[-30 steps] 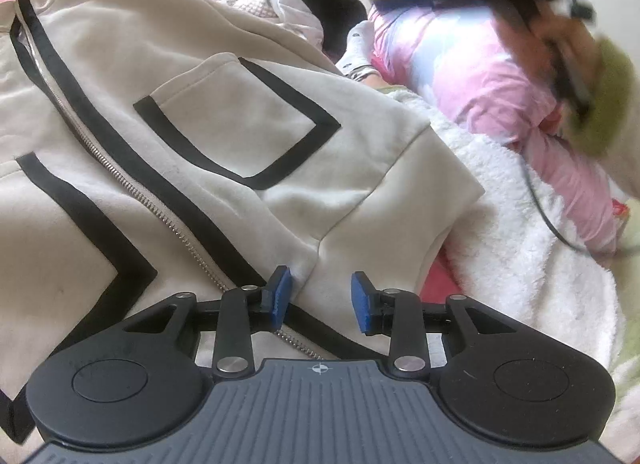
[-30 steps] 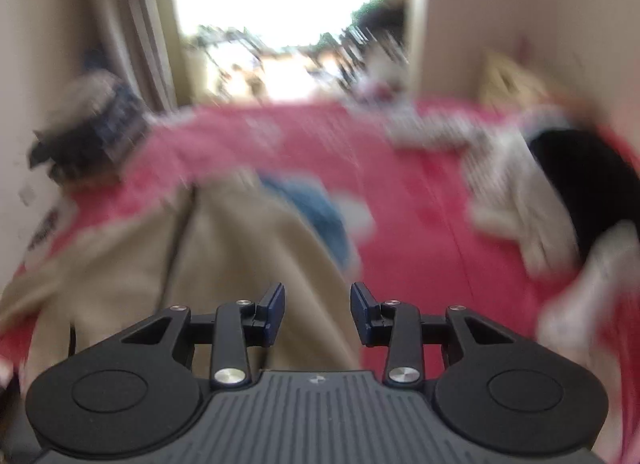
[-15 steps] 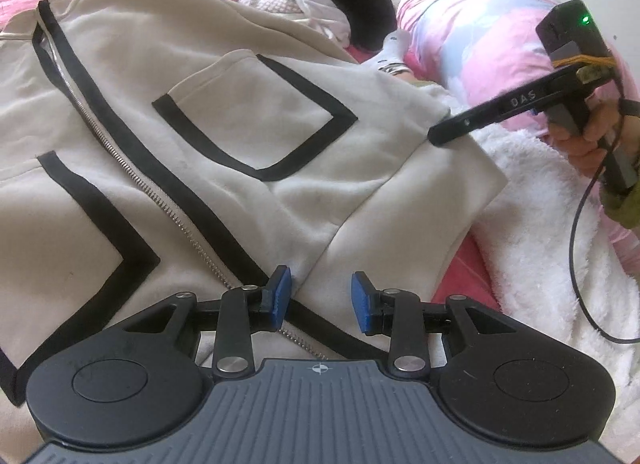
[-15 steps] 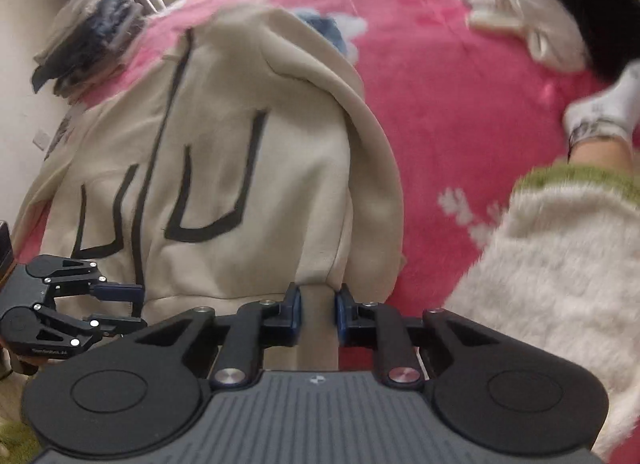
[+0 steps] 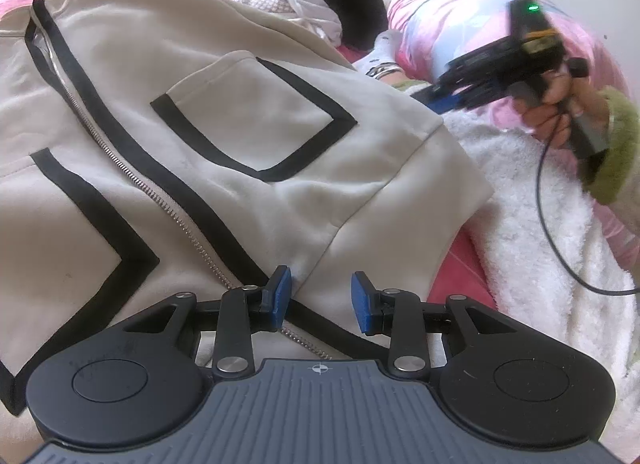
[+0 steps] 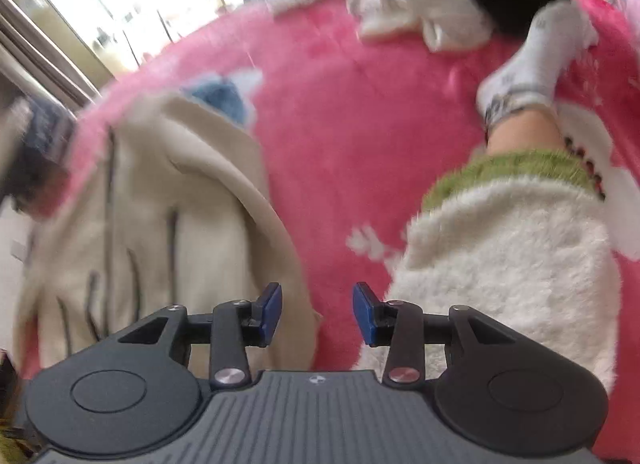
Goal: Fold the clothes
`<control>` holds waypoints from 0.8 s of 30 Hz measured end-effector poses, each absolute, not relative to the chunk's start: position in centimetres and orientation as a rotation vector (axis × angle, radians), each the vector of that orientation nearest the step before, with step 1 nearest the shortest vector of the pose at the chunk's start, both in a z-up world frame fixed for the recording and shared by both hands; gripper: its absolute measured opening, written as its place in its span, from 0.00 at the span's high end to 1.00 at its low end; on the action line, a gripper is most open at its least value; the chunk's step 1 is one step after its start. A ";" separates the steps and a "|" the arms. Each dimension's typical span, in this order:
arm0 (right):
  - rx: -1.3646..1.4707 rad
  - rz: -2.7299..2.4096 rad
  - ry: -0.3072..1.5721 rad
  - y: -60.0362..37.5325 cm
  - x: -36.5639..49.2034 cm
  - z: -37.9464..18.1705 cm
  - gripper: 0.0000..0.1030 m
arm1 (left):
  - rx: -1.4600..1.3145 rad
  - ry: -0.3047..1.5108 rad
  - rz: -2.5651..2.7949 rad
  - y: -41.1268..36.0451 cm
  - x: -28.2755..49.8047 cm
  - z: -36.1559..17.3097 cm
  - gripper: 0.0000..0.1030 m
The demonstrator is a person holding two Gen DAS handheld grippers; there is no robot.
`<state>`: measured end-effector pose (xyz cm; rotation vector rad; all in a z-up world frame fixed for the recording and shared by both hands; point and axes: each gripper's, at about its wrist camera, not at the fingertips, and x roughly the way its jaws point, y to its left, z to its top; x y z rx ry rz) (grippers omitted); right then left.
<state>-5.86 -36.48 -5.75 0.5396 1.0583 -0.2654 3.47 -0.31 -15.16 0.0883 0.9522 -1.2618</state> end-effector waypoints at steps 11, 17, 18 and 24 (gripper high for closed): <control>0.555 -0.271 1.185 -35.6 -2.3 -10.7 0.83 | 0.087 0.938 -1.297 0.0 3.6 -15.2 0.68; 0.430 -0.313 1.066 -34.2 -1.6 -7.3 0.93 | 0.092 0.933 -1.300 0.1 3.3 -15.2 0.68; 0.388 -0.328 1.028 -34.0 -1.5 -6.0 0.94 | 0.093 0.932 -1.300 0.1 3.3 -15.2 0.68; -0.187 -0.435 0.863 -31.3 0.7 0.4 0.94 | 0.089 0.938 -1.303 0.0 3.1 -15.0 0.68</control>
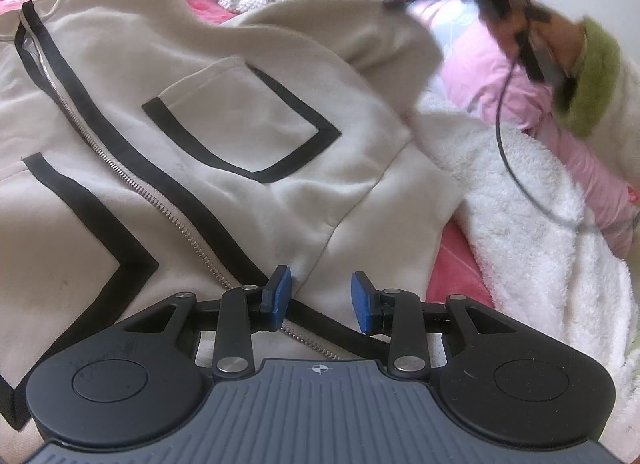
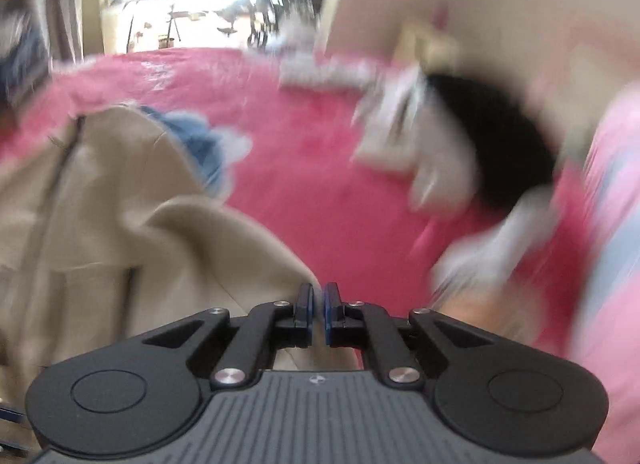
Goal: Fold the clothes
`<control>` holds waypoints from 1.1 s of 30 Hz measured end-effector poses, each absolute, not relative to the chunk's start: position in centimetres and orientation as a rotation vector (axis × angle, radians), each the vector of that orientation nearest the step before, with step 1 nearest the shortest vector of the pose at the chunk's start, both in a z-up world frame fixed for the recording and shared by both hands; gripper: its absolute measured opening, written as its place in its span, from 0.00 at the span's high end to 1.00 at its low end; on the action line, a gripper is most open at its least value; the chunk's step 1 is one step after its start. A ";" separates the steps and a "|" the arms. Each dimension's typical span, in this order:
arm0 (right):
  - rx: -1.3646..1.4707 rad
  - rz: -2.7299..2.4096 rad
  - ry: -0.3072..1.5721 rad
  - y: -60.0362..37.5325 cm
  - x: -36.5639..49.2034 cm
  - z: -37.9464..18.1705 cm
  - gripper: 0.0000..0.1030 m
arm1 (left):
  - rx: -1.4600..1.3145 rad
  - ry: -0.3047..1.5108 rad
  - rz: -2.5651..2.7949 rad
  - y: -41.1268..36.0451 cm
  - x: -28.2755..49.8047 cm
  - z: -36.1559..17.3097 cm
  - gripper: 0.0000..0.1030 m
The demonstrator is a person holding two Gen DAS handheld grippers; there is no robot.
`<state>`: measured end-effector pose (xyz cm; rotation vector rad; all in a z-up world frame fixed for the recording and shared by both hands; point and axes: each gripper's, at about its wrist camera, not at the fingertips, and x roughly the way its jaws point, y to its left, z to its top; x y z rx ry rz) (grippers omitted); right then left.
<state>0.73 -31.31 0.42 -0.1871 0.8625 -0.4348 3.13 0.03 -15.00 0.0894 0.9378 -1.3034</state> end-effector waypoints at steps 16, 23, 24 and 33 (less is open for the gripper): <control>-1.293 -0.478 0.928 -33.9 5.0 -10.8 0.81 | 0.081 0.944 -1.318 -0.1 3.2 -14.8 0.68; -0.497 -0.521 0.923 -36.1 1.9 -0.1 0.70 | 0.095 0.943 -1.325 0.1 3.4 -14.7 0.68; -0.315 -0.452 0.929 -36.3 1.2 1.0 0.70 | 0.097 0.943 -1.323 0.2 3.3 -14.6 0.68; 0.087 -0.017 1.282 -30.8 1.6 -8.1 0.84 | 0.147 0.911 -1.306 -0.5 2.5 -14.2 0.68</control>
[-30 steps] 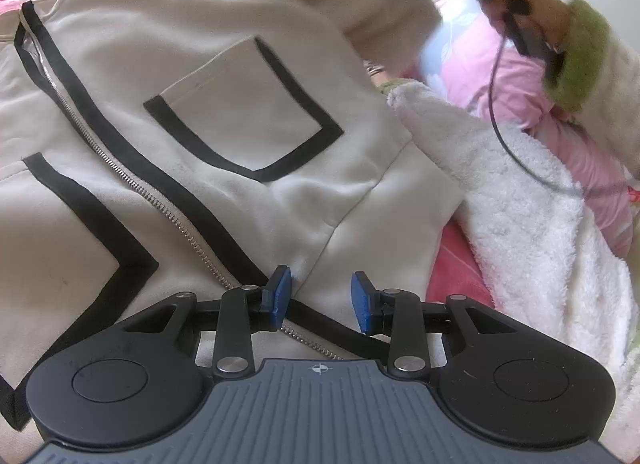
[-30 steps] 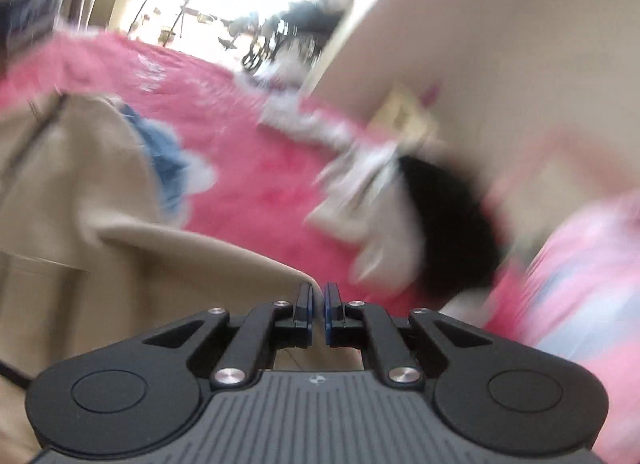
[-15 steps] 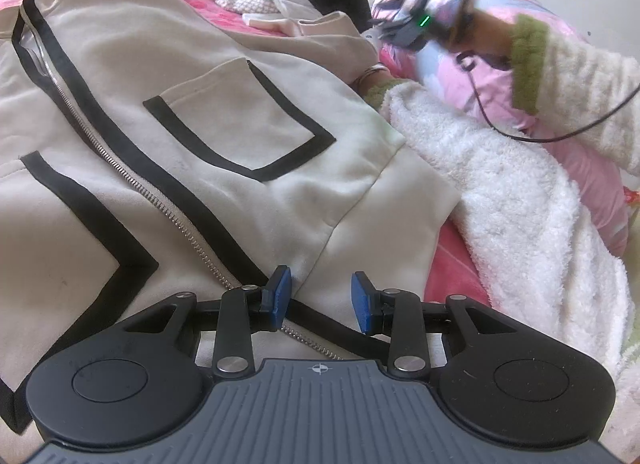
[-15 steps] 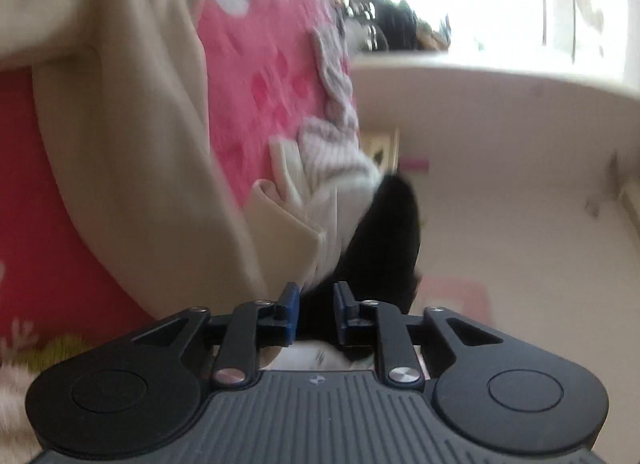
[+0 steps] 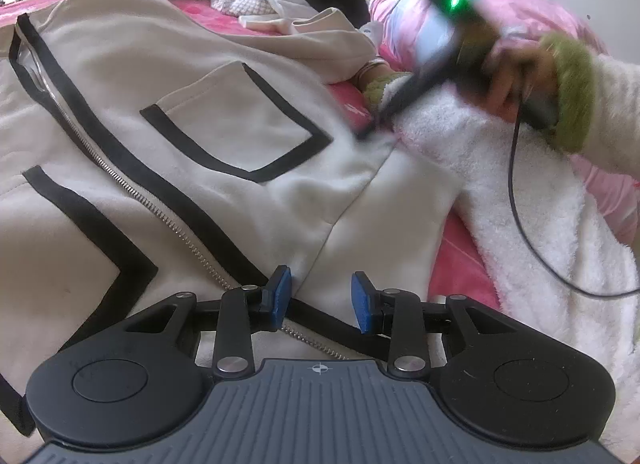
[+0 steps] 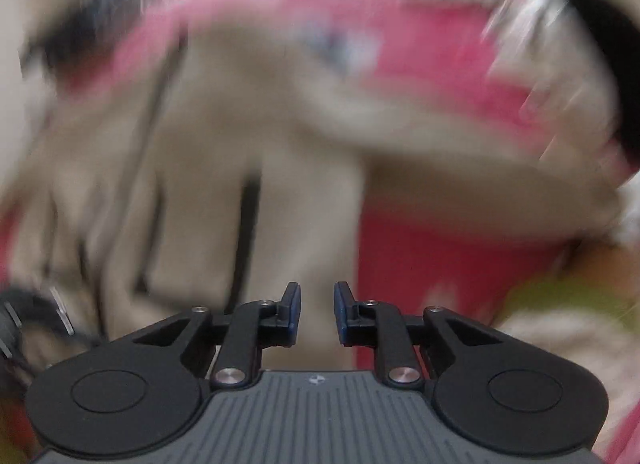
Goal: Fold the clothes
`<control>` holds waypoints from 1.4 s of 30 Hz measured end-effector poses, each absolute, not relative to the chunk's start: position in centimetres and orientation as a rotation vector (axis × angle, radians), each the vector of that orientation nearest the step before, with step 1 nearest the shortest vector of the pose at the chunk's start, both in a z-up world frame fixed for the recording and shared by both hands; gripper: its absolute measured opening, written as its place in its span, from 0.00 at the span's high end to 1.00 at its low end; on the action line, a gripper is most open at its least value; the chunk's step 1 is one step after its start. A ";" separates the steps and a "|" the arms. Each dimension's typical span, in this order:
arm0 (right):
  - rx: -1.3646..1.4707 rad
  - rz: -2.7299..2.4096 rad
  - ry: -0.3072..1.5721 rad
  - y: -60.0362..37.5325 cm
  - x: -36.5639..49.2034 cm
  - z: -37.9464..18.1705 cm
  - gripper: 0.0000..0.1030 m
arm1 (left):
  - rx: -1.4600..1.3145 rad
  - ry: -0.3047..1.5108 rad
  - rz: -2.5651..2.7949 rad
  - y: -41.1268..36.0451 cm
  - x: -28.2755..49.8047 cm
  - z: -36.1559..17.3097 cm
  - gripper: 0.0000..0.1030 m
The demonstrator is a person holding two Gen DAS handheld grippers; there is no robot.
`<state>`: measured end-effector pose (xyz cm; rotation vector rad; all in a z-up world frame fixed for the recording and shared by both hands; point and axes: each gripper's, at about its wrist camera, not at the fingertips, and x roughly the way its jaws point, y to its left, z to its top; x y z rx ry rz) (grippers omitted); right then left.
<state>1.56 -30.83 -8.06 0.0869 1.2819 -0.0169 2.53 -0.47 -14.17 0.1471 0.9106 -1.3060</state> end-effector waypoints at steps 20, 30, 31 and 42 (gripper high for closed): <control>0.173 -0.103 1.165 -32.4 1.6 -3.7 0.75 | 0.123 0.937 -1.316 -0.4 3.2 -13.9 0.65; -0.160 -0.490 0.895 -41.6 7.0 0.1 0.41 | 0.075 0.979 -1.320 -0.1 3.7 -13.9 0.63; -0.195 -0.484 0.926 -41.6 7.8 -1.0 0.40 | 0.065 0.991 -1.316 0.0 3.8 -13.8 0.63; 0.065 -0.552 0.864 -48.1 9.6 -3.5 0.91 | 0.039 1.089 -1.231 0.2 4.1 -13.0 0.63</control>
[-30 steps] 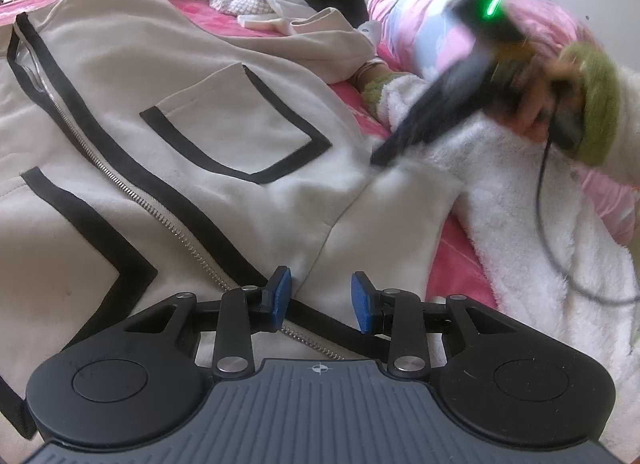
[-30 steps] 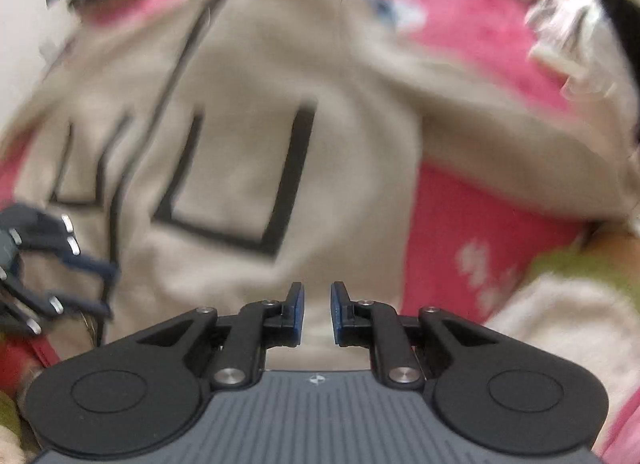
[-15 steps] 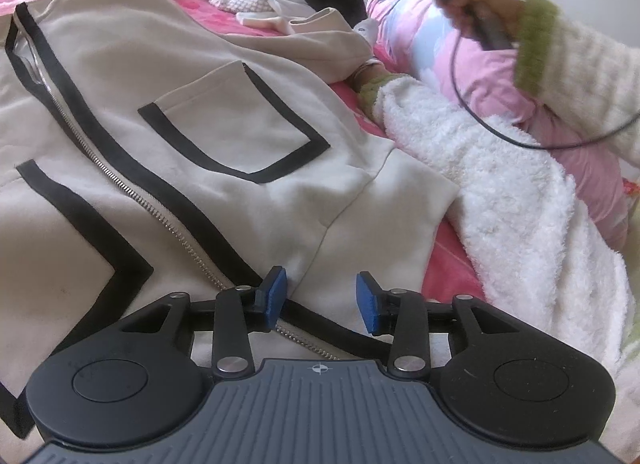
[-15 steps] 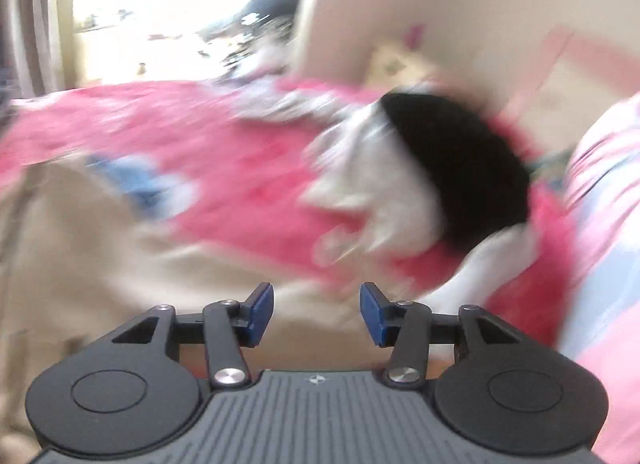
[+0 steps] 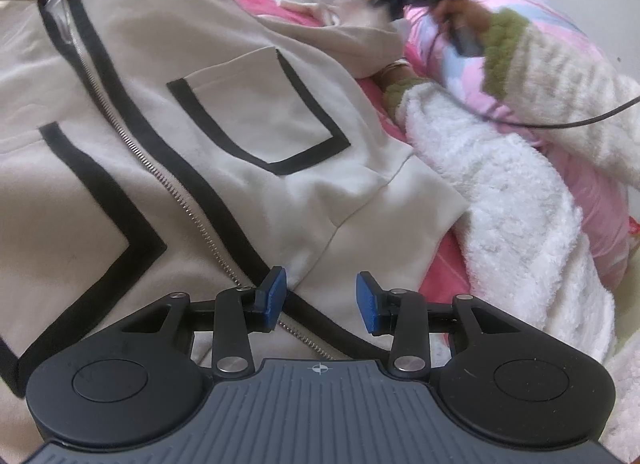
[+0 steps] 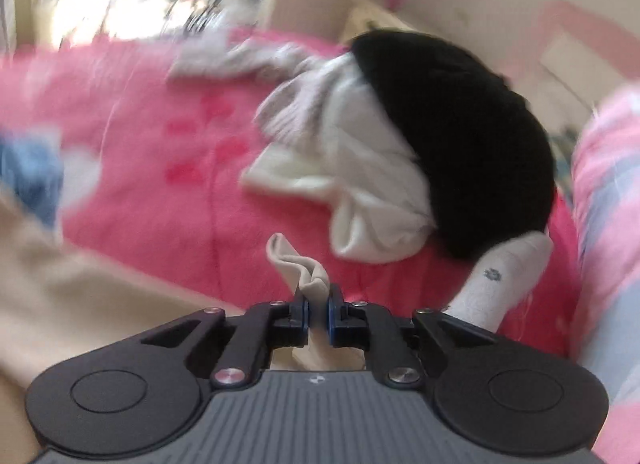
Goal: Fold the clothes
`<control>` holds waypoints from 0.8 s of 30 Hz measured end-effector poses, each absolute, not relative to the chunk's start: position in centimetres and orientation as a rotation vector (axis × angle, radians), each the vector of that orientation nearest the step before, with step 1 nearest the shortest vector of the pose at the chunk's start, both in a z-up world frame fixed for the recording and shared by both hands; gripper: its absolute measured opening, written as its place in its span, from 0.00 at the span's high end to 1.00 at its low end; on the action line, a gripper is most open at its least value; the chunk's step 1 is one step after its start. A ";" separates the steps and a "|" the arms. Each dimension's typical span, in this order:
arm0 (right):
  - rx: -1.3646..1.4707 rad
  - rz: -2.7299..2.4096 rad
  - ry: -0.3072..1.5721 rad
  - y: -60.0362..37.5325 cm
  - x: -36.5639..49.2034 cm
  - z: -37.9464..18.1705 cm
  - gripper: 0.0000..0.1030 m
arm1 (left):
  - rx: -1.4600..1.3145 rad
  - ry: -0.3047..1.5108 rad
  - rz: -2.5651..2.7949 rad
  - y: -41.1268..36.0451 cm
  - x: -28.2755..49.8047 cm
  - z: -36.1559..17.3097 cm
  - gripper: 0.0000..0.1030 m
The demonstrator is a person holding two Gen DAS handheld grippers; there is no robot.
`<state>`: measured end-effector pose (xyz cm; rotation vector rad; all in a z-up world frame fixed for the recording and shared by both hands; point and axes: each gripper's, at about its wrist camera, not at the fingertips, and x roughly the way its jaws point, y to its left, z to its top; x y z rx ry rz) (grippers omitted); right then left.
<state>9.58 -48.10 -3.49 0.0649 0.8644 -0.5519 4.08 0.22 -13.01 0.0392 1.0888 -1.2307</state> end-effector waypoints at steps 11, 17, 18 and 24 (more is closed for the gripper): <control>0.704 -0.587 0.240 -56.7 -5.2 5.7 0.91 | 0.049 1.115 -1.155 -0.6 3.7 -13.0 0.63; 0.930 -0.629 0.209 -59.8 -9.5 2.5 0.91 | 0.052 1.124 -1.131 -1.1 3.6 -13.0 0.63; 0.959 -0.628 0.205 -60.2 -10.0 2.0 0.91 | 0.049 1.128 -1.128 -1.1 3.7 -13.1 0.63; 1.054 -0.449 0.112 -59.6 -9.3 2.7 0.91 | 0.023 1.134 -1.117 -1.2 3.8 -13.2 0.63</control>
